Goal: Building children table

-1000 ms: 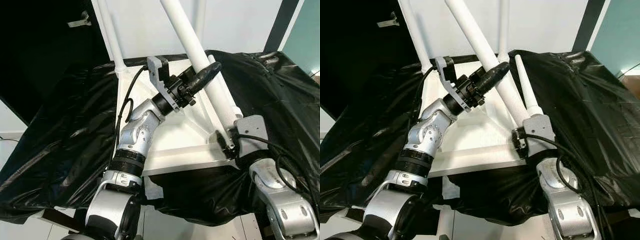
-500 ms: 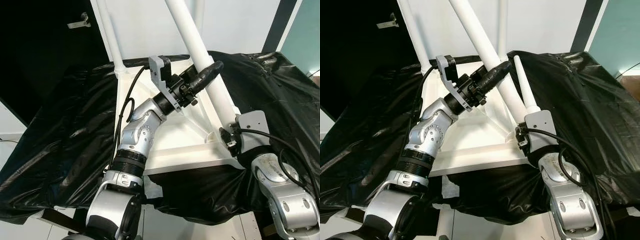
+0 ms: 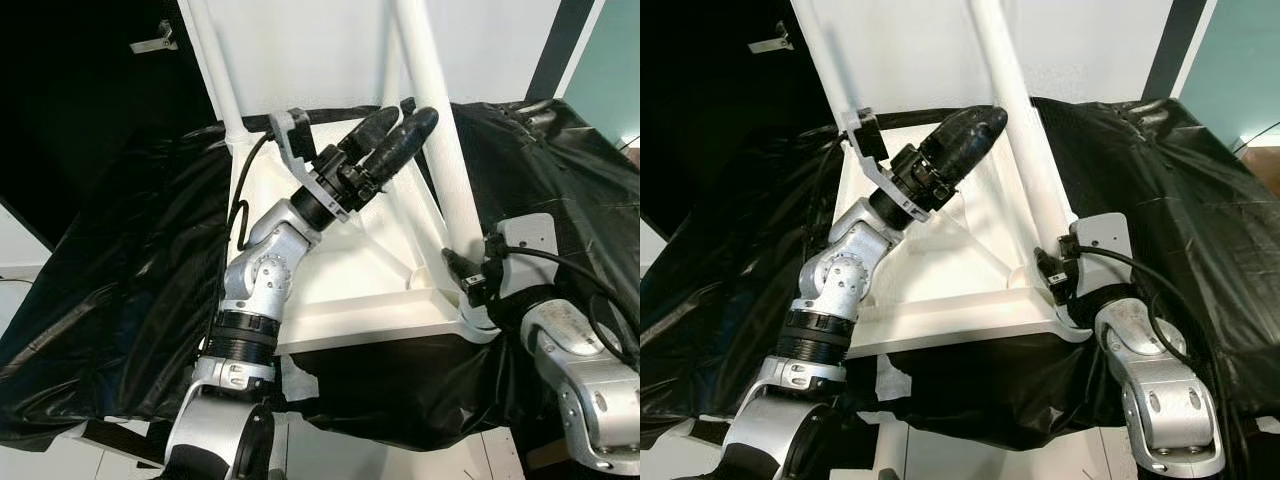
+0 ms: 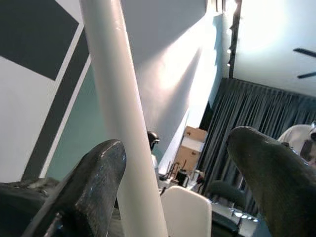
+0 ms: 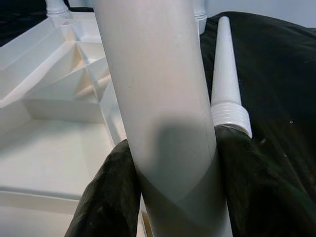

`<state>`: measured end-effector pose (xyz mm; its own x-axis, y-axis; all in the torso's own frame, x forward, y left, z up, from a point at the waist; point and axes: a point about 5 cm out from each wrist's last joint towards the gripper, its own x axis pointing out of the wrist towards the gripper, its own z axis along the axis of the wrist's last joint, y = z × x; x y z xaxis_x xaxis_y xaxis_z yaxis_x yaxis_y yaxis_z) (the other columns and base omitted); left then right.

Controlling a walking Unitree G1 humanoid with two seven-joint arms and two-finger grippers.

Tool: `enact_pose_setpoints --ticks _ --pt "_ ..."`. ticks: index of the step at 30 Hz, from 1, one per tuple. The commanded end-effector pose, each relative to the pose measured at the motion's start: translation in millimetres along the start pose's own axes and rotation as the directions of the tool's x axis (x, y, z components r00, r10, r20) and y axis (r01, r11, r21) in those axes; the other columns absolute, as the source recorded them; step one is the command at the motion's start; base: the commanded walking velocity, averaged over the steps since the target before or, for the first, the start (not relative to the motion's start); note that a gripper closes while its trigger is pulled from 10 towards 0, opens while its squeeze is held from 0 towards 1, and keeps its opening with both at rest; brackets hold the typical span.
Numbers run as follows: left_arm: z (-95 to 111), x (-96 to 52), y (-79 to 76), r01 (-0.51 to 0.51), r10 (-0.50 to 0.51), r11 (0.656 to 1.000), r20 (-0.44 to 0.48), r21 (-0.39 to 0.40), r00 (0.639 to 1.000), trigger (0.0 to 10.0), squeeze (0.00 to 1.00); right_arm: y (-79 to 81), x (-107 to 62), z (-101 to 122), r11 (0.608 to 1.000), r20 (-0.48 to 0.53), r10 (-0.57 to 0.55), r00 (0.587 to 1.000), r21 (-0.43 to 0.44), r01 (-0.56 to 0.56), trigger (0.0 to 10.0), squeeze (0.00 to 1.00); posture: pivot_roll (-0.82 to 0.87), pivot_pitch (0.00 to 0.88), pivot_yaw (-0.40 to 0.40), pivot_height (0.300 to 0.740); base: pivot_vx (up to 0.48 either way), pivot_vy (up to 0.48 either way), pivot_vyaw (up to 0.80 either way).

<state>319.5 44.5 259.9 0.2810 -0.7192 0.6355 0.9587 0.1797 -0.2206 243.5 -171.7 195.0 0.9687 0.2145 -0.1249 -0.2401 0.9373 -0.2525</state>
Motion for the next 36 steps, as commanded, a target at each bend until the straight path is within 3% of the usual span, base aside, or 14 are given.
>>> enact_pose_setpoints --ticks 1,7,13,18,19,20,23,25,26,27,28,30,32,36 --pt "2.1 -11.0 -14.2 0.258 -0.258 0.966 -0.007 -0.034 0.966 10.0 0.0 4.5 2.7 3.9 0.997 0.025 0.074 0.997 -0.01 -0.074 10.0 0.0 -0.24 0.033 0.075 0.74 0.0 0.0 0.0" --pt "-12.0 -36.8 -20.6 0.347 -0.358 0.933 -0.153 -0.093 0.921 10.0 0.0 4.8 2.4 15.1 0.991 0.087 0.116 0.989 -0.078 -0.109 10.0 0.0 -0.24 0.033 0.073 0.74 0.0 0.0 0.0" --pt "-27.9 -58.3 -22.0 0.351 -0.375 0.927 -0.307 -0.134 0.875 10.0 0.0 4.1 0.1 22.1 0.988 0.142 0.127 0.982 -0.106 -0.112 10.0 0.0 -0.24 0.033 0.073 0.74 0.0 0.0 0.0" --pt "-43.8 -79.9 -23.1 0.336 -0.382 0.924 -0.458 -0.182 0.802 10.0 0.0 2.7 -6.0 20.3 0.988 0.168 0.13 0.977 -0.107 -0.113 10.0 0.0 -0.24 0.043 0.078 0.74 0.0 0.0 0.0" --pt "-43.8 -79.9 -23.1 0.336 -0.382 0.924 -0.458 -0.182 0.802 10.0 0.0 2.7 -6.0 20.3 0.988 0.168 0.13 0.977 -0.107 -0.113 10.0 0.0 -0.24 0.043 0.078 0.74 0.0 0.0 0.0" --pt "-47.8 -85.9 -24.5 0.329 -0.387 0.922 -0.495 -0.205 0.778 10.0 0.0 2.5 -8.0 17.6 0.988 0.169 0.128 0.977 -0.108 -0.111 10.0 0.0 -0.24 0.048 0.079 0.74 0.0 0.0 0.0" --pt "-47.8 -85.9 -24.5 0.329 -0.387 0.922 -0.495 -0.205 0.778 10.0 0.0 2.5 -8.0 17.6 0.988 0.169 0.128 0.977 -0.108 -0.111 10.0 0.0 -0.24 0.048 0.079 0.74 0.0 0.0 0.0" --pt "-52.9 -91.6 -24.9 0.318 -0.386 0.923 -0.532 -0.219 0.754 10.0 0.0 2.7 -9.8 14.3 0.989 0.164 0.123 0.979 -0.104 -0.107 10.0 0.0 -0.25 0.049 0.08 0.74 0.0 0.0 0.0" --pt "-59.3 -98.7 -25.3 0.315 -0.386 0.922 -0.577 -0.224 0.72 10.0 0.0 4.4 -12.3 11.0 0.99 0.159 0.119 0.98 -0.098 -0.104 10.0 0.0 -0.25 0.053 0.083 0.74 0.0 0.0 0.0" --pt "-59.3 -98.7 -25.3 0.315 -0.386 0.922 -0.577 -0.224 0.72 10.0 0.0 4.4 -12.3 11.0 0.99 0.159 0.119 0.98 -0.098 -0.104 10.0 0.0 -0.25 0.053 0.083 0.74 0.0 0.0 0.0" --pt "-64.6 -105.7 -26.5 0.321 -0.393 0.919 -0.613 -0.231 0.685 10.0 0.0 6.0 -14.6 8.5 0.991 0.155 0.114 0.981 -0.092 -0.1 10.0 0.0 -0.25 0.053 0.085 0.74 0.0 0.0 0.0" --pt "-64.6 -105.7 -26.5 0.321 -0.393 0.919 -0.613 -0.231 0.685 10.0 0.0 6.0 -14.6 8.5 0.991 0.155 0.114 0.981 -0.092 -0.1 10.0 0.0 -0.25 0.053 0.085 0.74 0.0 0.0 0.0" --pt "-70.3 -115.7 -28.2 0.335 -0.416 0.908 -0.642 -0.252 0.644 10.0 0.0 6.8 -17.4 5.7 0.992 0.154 0.104 0.983 -0.087 -0.091 10.0 0.0 -0.25 0.052 0.088 0.74 0.0 0.0 0.0" --pt "-75.4 -123.4 -27.1 0.332 -0.424 0.904 -0.662 -0.269 0.617 10.0 0.0 5.1 -18.5 3.7 0.993 0.155 0.096 0.983 -0.09 -0.083 10.0 0.0 -0.26 0.052 0.089 0.74 0.0 0.0 0.0"
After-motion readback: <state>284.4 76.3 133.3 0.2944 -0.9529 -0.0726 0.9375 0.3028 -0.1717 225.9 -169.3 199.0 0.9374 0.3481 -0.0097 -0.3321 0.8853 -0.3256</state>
